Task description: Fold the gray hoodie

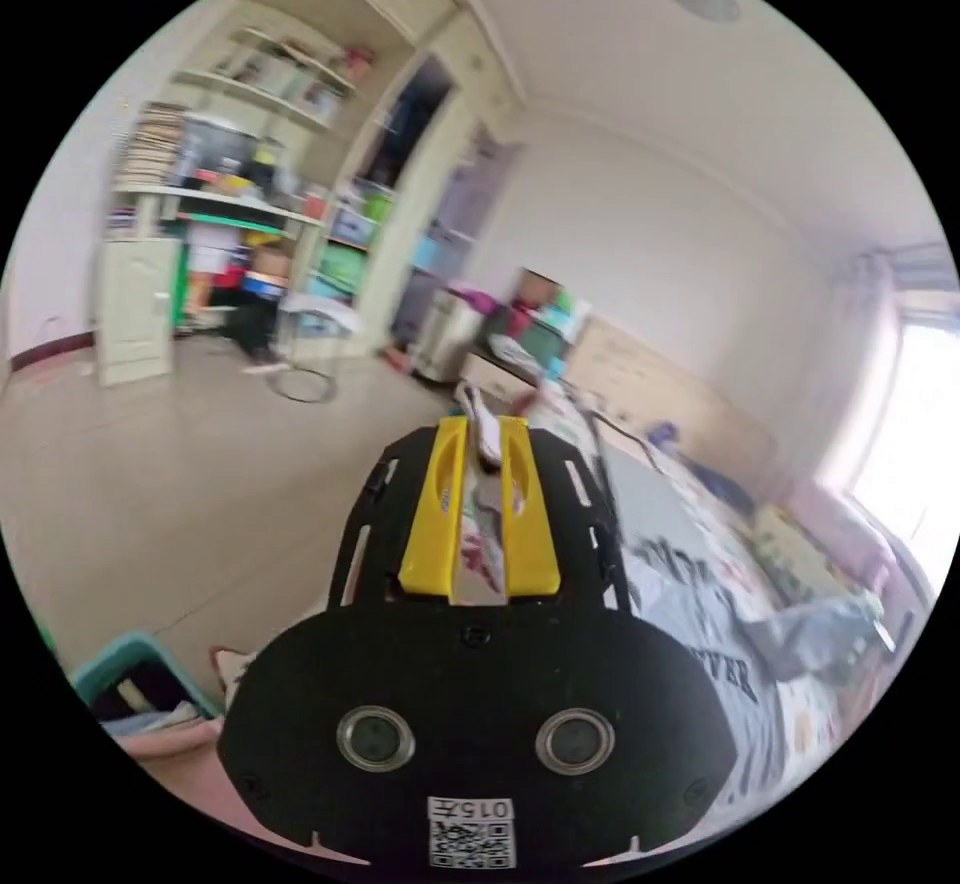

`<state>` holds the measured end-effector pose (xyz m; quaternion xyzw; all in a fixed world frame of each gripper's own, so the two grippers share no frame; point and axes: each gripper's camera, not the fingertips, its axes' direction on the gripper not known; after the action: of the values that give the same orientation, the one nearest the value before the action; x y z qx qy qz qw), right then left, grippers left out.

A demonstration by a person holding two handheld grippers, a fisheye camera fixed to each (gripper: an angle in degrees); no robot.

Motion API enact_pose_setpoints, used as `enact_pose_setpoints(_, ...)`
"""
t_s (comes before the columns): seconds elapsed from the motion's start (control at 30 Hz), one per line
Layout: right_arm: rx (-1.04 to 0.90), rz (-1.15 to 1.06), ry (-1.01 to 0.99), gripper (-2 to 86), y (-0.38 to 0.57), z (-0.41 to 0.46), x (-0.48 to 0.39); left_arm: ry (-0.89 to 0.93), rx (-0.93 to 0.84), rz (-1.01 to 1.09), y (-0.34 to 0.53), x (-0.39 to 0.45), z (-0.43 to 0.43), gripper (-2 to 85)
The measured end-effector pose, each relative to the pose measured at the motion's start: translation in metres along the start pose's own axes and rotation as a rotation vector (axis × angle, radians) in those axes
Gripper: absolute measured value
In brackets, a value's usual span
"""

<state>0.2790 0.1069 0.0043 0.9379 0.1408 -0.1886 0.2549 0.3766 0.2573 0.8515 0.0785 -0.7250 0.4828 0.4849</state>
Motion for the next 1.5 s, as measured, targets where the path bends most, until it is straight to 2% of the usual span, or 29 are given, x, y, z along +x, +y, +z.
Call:
enact_pose_setpoints(0.07, 0.051, -0.040, -0.127, 7.2, 0.023, -0.024, 0.021, 0.041, 0.054, 0.039, 0.023, -0.001, -0.014, 12.2)
enact_pose_setpoints(0.13, 0.078, -0.201, -0.273, 7.2, 0.070, -0.058, 0.019, 0.152, -0.029, 0.155, 0.066, 0.010, -0.021, 13.2)
enact_pose_setpoints(0.3, 0.019, -0.310, -0.589, 7.6, 0.161, -0.131, 0.029, 0.441, -0.283, 0.271, 0.175, 0.033, -0.041, 13.0)
enact_pose_setpoints(0.43, -0.098, -0.379, -0.865, 10.7, 0.224, -0.189, 0.055, 0.625, -0.411, 0.209, 0.264, 0.024, -0.062, 13.1)
enact_pose_setpoints(0.63, -0.201, -0.345, -1.083, 11.4, 0.283, -0.236, 0.116, 0.592, -0.549, 0.218, 0.364, 0.011, -0.055, 13.8)
enact_pose_setpoints(0.8, -0.304, -0.440, -1.095, 12.8, 0.296, -0.248, 0.134, 0.642, -0.636, 0.230, 0.414, 0.007, -0.022, 13.7)
enact_pose_setpoints(0.9, -0.311, -0.446, -1.113, 12.4, 0.294, -0.254, 0.149, 0.665, -0.599, 0.225, 0.438, 0.004, -0.006, 13.5)
enact_pose_setpoints(1.1, -0.361, -0.305, -1.097, 10.3, 0.279, -0.233, 0.173, 0.695, -0.631, 0.229, 0.508, 0.016, 0.046, 13.7)
enact_pose_setpoints(1.5, -0.301, -0.407, -0.971, 8.0, 0.272, -0.203, 0.180, 0.676, -0.631, 0.257, 0.672, 0.017, 0.107, 10.5)
